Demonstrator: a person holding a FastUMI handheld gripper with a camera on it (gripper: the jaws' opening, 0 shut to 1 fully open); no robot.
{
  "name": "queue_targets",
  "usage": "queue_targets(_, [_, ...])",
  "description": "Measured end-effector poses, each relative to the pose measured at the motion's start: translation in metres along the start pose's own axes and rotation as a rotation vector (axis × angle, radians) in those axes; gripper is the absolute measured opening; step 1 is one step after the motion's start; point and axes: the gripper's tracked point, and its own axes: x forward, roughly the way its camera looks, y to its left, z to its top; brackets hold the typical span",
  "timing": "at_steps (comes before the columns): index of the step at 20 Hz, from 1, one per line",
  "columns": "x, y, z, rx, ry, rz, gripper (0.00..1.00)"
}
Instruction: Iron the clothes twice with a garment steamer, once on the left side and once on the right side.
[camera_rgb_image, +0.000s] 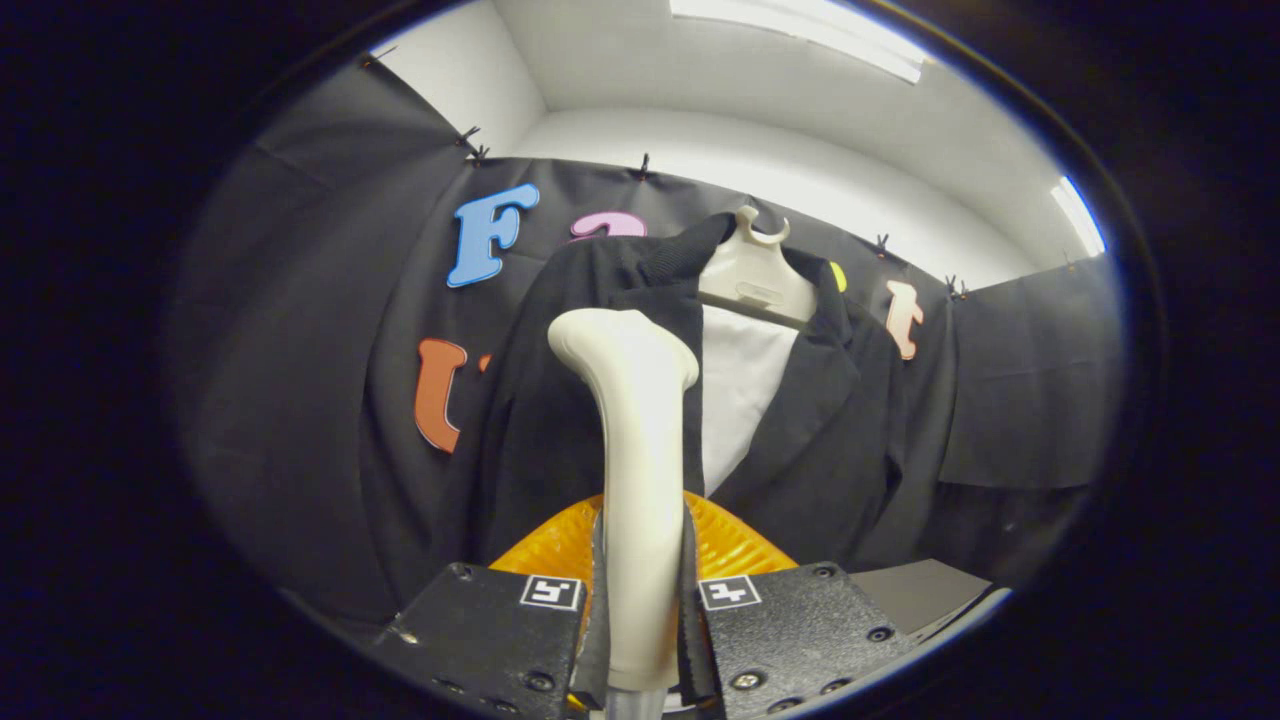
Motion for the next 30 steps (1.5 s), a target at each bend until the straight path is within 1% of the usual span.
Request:
queue_targets(8, [-0.014, -0.003, -0.045, -0.010, 0.065, 0.004, 0.30])
queue_targets(21, [-0.046, 0.006, -0.111, -0.049, 0.152, 0.031, 0.30])
queue_targets(25, [-0.055, 0.005, -0.141, -0.038, 0.208, 0.034, 0.30])
queue_targets(30, [-0.064, 0.006, -0.175, -0.056, 0.255, 0.039, 0.30])
